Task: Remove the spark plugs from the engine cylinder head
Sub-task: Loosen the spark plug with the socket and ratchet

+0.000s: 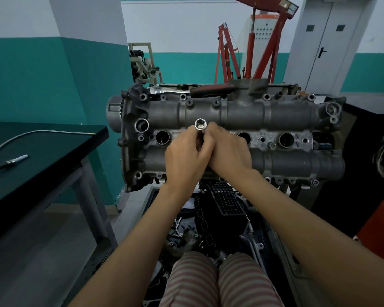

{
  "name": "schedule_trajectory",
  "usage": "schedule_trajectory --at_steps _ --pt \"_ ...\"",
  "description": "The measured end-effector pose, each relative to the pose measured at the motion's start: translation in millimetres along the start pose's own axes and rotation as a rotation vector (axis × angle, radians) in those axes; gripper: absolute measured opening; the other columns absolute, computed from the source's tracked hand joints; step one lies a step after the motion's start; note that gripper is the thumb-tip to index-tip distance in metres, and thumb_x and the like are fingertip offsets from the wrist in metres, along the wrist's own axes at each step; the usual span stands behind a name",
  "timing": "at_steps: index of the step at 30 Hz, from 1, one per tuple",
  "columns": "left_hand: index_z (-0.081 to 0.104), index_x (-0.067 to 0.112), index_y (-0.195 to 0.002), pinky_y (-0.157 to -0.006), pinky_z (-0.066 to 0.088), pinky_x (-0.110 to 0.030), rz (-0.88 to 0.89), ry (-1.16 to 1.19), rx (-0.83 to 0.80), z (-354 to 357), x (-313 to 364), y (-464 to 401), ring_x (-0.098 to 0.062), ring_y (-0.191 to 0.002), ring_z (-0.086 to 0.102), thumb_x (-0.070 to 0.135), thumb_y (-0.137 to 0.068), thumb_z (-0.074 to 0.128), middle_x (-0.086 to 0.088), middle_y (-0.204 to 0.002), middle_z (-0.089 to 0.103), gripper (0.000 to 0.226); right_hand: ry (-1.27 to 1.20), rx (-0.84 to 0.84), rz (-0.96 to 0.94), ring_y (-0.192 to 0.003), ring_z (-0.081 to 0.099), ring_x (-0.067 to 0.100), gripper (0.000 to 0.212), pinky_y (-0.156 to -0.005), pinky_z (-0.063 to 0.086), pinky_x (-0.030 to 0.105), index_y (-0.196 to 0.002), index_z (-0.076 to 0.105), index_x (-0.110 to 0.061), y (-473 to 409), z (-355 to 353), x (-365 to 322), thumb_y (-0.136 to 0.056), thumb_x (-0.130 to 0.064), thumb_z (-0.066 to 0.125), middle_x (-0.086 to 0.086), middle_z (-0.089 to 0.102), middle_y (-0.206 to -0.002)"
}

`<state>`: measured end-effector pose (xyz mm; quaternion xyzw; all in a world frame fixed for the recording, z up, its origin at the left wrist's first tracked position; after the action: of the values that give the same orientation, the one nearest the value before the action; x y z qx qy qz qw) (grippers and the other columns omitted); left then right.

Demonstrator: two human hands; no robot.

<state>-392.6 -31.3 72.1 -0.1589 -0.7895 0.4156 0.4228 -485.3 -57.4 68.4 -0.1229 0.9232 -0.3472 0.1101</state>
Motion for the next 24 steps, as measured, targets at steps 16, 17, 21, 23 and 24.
schedule_trajectory --at_steps 16,17,21,23,24 --pt "0.046 0.011 -0.076 -0.051 0.033 -0.014 0.013 -0.03 -0.014 4.1 -3.3 0.5 -0.008 -0.052 0.045 0.03 -0.092 0.048 0.008 -0.059 0.046 0.025 -0.023 0.003 0.013 -0.075 0.058 0.027 0.017 -0.057 0.029 0.031 -0.095 0.042 -0.012 1.9 0.6 -1.0 -0.096 -0.028 0.037 0.004 0.058 -0.095" --pt "0.045 0.014 -0.073 -0.051 0.032 -0.013 0.016 -0.042 -0.022 5.2 -3.4 0.4 -0.006 -0.051 0.044 0.03 -0.093 0.048 0.009 -0.057 0.043 0.026 -0.031 0.015 0.021 -0.075 0.059 0.028 0.018 -0.056 0.028 0.031 -0.094 0.041 -0.013 2.2 -0.8 -0.2 -0.095 -0.03 0.037 0.005 0.059 -0.094" --pt "0.031 0.027 -0.055 -0.046 0.025 -0.016 0.008 -0.053 0.009 1.0 -0.7 -2.7 -0.006 -0.04 0.037 0.036 -0.093 0.053 0.011 -0.042 0.033 0.045 0.01 0.03 0.017 -0.072 0.061 0.026 0.022 -0.055 0.03 0.029 -0.091 0.053 -0.014 2.3 -2.8 -1.3 -0.091 -0.031 0.04 0.005 0.064 -0.084" --pt "0.027 0.031 -0.054 -0.046 0.026 -0.017 0.015 -0.031 0.041 -3.3 1.9 -3.2 -0.007 -0.04 0.036 0.036 -0.092 0.057 0.011 -0.041 0.03 0.048 -0.013 0.033 0.005 -0.066 0.06 0.026 0.019 -0.053 0.029 0.029 -0.079 0.054 -0.015 2.6 -4.0 -2.8 -0.09 -0.026 0.042 0.005 0.065 -0.077" --pt "0.03 0.03 -0.054 -0.046 0.028 -0.017 0.018 -0.017 0.042 -3.4 2.3 -2.3 -0.008 -0.041 0.037 0.035 -0.091 0.057 0.011 -0.042 0.031 0.046 -0.013 0.031 0.009 -0.065 0.059 0.026 0.018 -0.053 0.028 0.029 -0.075 0.051 -0.018 2.5 -4.1 -2.1 -0.09 -0.024 0.043 0.005 0.064 -0.075"
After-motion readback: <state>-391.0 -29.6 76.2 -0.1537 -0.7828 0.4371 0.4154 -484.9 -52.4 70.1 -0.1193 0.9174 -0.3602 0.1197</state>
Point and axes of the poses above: each hand's wrist, its own y-axis away from the middle knuckle, its own z-axis out of the palm, x = y × z, the point moved 10 cm from there along -y, towards the middle knuckle
